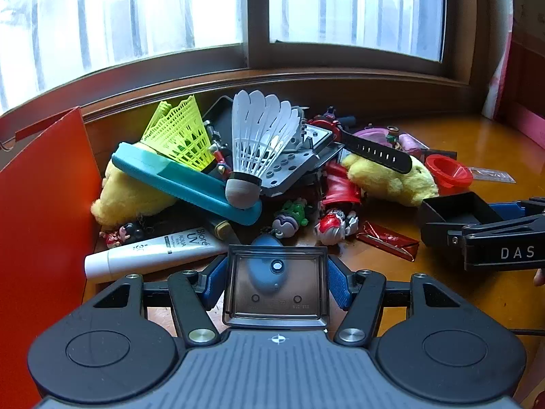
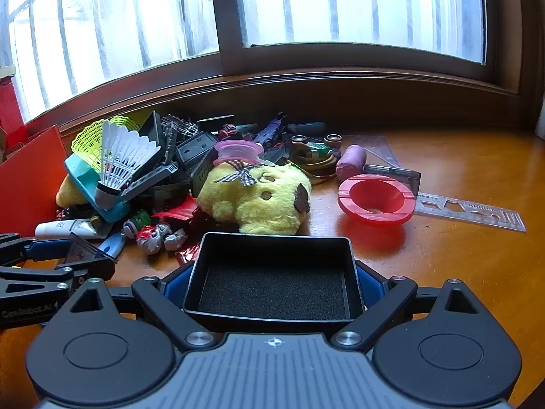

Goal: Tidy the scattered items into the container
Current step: 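Lift the clear case with the left gripper while right gripper holds the black tray, then carry the clear case and black tray with both grippers over the cardboard box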

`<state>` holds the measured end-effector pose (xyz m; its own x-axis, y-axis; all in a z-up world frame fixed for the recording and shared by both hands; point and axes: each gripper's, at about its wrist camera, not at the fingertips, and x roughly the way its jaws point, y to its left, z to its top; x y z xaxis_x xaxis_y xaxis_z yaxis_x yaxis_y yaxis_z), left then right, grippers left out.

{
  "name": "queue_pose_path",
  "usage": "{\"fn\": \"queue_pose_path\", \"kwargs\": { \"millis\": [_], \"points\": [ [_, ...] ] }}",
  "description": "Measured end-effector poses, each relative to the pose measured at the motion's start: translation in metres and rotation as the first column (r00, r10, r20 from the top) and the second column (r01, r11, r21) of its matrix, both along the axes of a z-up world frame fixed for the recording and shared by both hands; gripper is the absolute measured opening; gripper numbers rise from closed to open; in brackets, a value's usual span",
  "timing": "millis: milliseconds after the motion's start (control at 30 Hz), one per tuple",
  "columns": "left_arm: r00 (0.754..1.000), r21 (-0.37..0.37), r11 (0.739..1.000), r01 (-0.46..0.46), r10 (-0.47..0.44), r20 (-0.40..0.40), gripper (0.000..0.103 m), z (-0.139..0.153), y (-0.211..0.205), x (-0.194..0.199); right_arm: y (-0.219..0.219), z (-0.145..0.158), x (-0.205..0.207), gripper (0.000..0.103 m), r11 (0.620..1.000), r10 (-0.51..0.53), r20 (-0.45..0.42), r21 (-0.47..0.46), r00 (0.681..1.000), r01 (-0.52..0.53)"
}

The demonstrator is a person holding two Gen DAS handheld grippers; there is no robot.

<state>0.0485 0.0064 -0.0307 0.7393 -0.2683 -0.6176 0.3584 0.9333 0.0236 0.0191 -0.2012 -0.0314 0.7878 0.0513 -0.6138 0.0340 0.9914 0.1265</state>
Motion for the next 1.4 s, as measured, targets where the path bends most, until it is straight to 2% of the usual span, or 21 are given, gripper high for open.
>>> {"fn": "queue_pose_path", "kwargs": {
  "millis": [400,700,1400],
  "points": [
    [0.999,-0.010,1.000,-0.014,0.014,0.034,0.061,0.014,0.002,-0.010,0.007,0.014,-0.007,0.094,0.999,0.042,0.030,0.016,0.999,-0.043],
    [0.995,-0.032,0.999,-0.034,0.037,0.094,0.061,0.040,0.010,-0.024,0.023,0.032,-0.010,0.094,0.994,0.108,0.075,0.008,0.991,-0.109],
    [0.963,-0.070,0.981,-0.183,0.193,0.189,0.061,0.095,0.068,-0.054,0.083,0.066,-0.005,0.094,0.956,0.278,0.153,0.049,0.948,-0.288]
  ]
}}
